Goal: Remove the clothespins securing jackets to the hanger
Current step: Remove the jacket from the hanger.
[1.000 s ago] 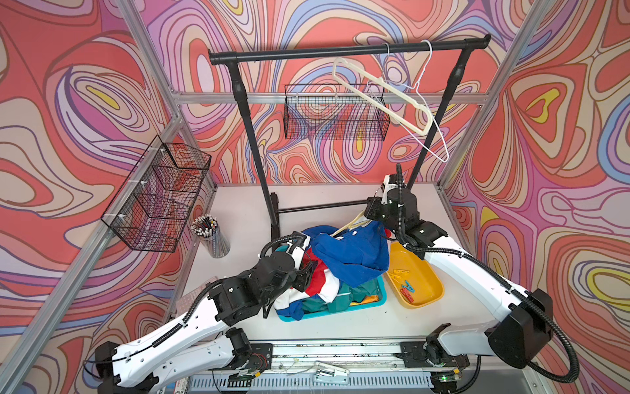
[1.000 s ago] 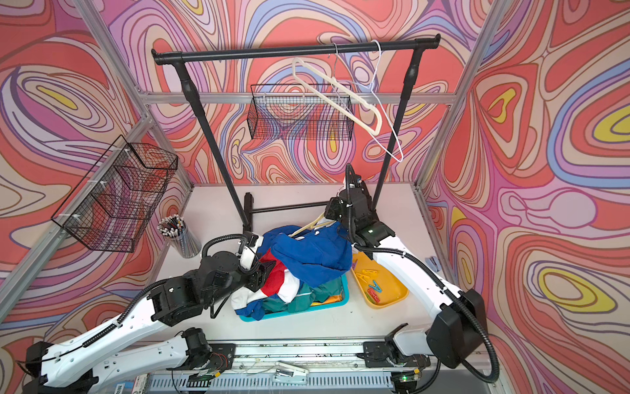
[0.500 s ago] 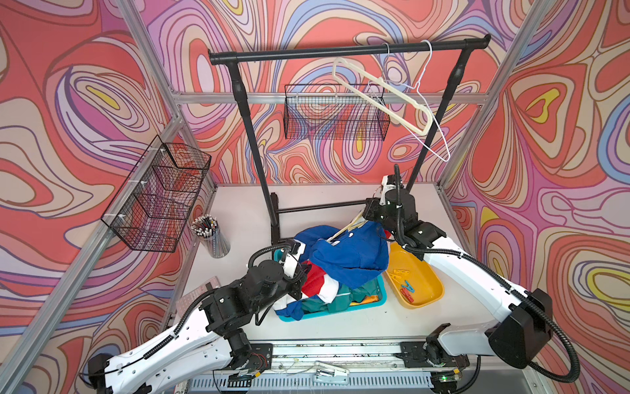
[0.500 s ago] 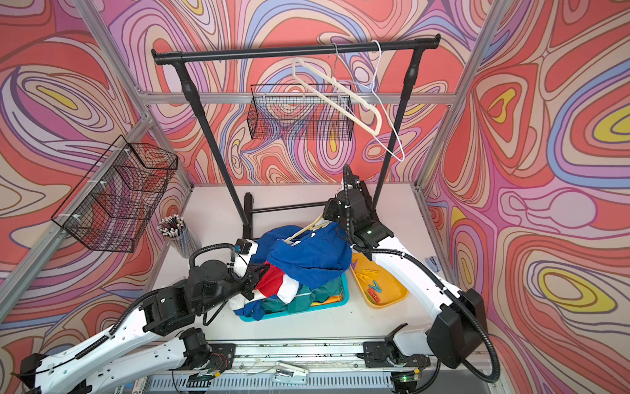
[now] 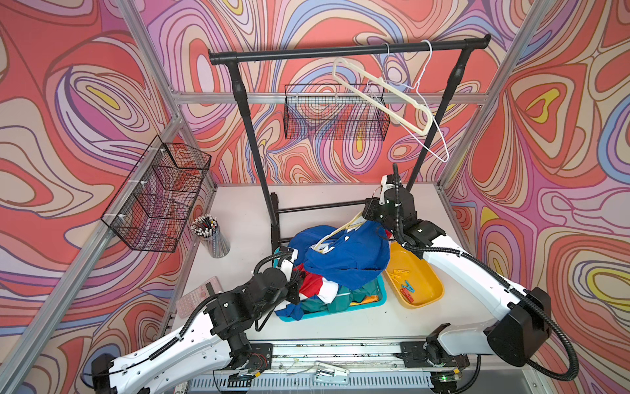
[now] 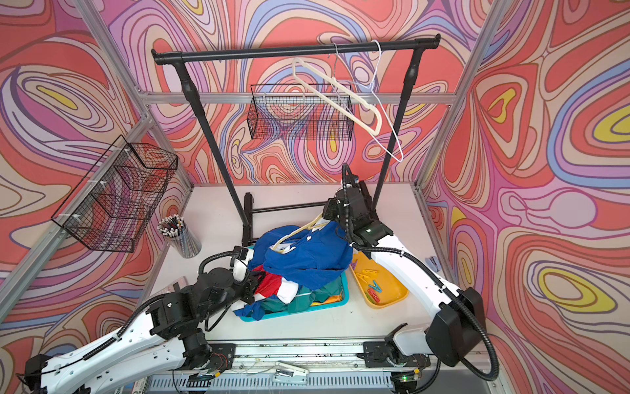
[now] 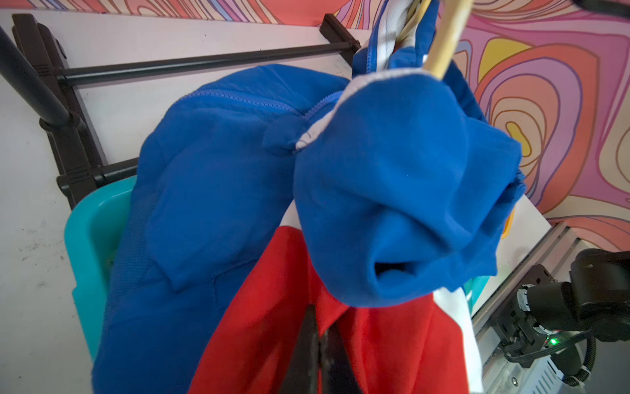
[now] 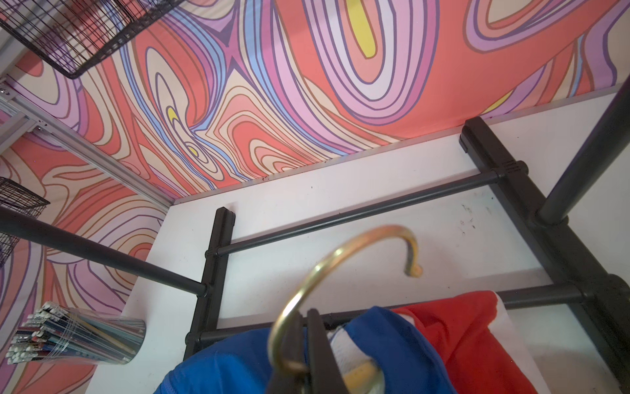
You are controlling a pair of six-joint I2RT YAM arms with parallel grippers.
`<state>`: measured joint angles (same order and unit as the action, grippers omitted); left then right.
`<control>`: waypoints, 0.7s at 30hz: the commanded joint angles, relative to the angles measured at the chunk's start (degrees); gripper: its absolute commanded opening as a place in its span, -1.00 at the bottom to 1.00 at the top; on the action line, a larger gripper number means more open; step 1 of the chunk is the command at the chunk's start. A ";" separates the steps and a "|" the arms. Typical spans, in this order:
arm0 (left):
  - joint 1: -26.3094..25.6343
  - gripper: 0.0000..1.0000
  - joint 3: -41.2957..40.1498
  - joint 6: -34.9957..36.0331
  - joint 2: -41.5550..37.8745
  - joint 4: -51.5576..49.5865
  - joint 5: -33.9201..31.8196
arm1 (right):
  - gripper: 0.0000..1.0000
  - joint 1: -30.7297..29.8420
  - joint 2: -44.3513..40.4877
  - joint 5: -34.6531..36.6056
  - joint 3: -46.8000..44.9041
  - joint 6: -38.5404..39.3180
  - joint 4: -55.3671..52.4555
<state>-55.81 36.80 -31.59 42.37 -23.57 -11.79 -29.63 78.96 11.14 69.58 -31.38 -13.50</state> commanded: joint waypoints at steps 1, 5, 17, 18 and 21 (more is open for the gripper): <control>0.19 -1.00 1.29 -1.46 6.05 -4.66 3.11 | -1.00 0.89 0.05 -0.18 2.75 -2.62 3.63; 0.26 -1.00 5.13 -0.05 9.40 -5.02 2.94 | -1.00 0.80 -0.25 -1.15 2.46 -2.95 3.78; 0.24 0.51 19.00 10.08 4.81 -7.04 -4.37 | -1.00 0.01 -0.02 -2.70 1.51 -2.28 5.74; 0.26 0.54 20.03 10.89 5.66 -7.31 -4.89 | -1.00 -0.12 0.14 -2.65 1.52 -2.27 5.75; 0.56 0.54 22.60 13.35 8.46 -7.10 -5.17 | -1.00 -0.34 0.05 -2.79 1.51 -2.20 5.82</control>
<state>-55.77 57.71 -22.44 48.31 -28.12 -15.00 -29.45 78.96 9.06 70.24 -33.08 -10.79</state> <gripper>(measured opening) 0.768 0.029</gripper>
